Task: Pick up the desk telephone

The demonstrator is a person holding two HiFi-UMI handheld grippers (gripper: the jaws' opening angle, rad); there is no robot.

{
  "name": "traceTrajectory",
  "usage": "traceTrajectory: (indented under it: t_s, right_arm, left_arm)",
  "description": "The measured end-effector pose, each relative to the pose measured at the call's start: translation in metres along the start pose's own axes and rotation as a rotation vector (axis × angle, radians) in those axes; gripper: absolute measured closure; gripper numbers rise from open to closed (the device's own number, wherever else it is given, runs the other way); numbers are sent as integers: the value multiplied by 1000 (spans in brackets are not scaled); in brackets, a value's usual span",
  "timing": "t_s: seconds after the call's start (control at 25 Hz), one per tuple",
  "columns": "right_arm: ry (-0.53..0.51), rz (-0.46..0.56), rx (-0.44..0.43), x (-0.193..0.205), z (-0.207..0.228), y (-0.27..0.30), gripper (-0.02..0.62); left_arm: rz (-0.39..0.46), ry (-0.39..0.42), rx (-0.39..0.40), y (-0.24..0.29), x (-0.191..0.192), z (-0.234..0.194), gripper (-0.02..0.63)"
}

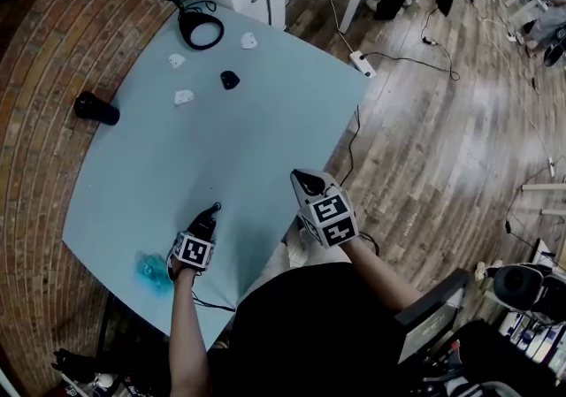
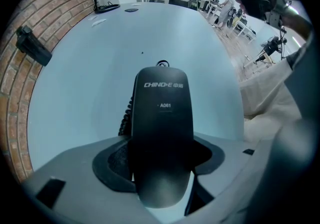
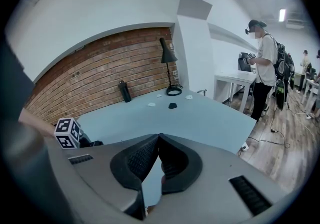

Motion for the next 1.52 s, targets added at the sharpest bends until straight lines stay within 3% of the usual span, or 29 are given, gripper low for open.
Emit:
traceTrajectory:
  t_s: [0.32,0.52,0.88,1.12,1.28,1.52]
  right_arm:
    - [-33,13,-29,-13,-1,10,583]
    - [-48,6,-55,-16,-2,14,583]
    - [-50,-3,-94,-17,-7,19,584]
    - [-42,-20,-117,-14,-11,25,584]
    - [-50,-40,-144,-9,-21,32,583]
    - [-73,-9,-264,-21,-52,29,583]
  left_arm:
    - [-26,-22,11,-3,-2,0,311]
    - [26,-34,6,-5,-4,-2,311]
    - [119,-227,93,-12,14,20,311]
    - [147,-271,122,-16,18,37,311]
    - [212,-343,152,-21,17,42,311]
    - [254,-360,158,-36,17,50,311]
Point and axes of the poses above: the fingertips, and each gripper's own axes: y forward along the fingers, z to its right, x out of its underside, the point moved 1 cm from there along -y, backward along the fingers, and after that the axes turned 13 degrees about x, right-handed, at the moved point
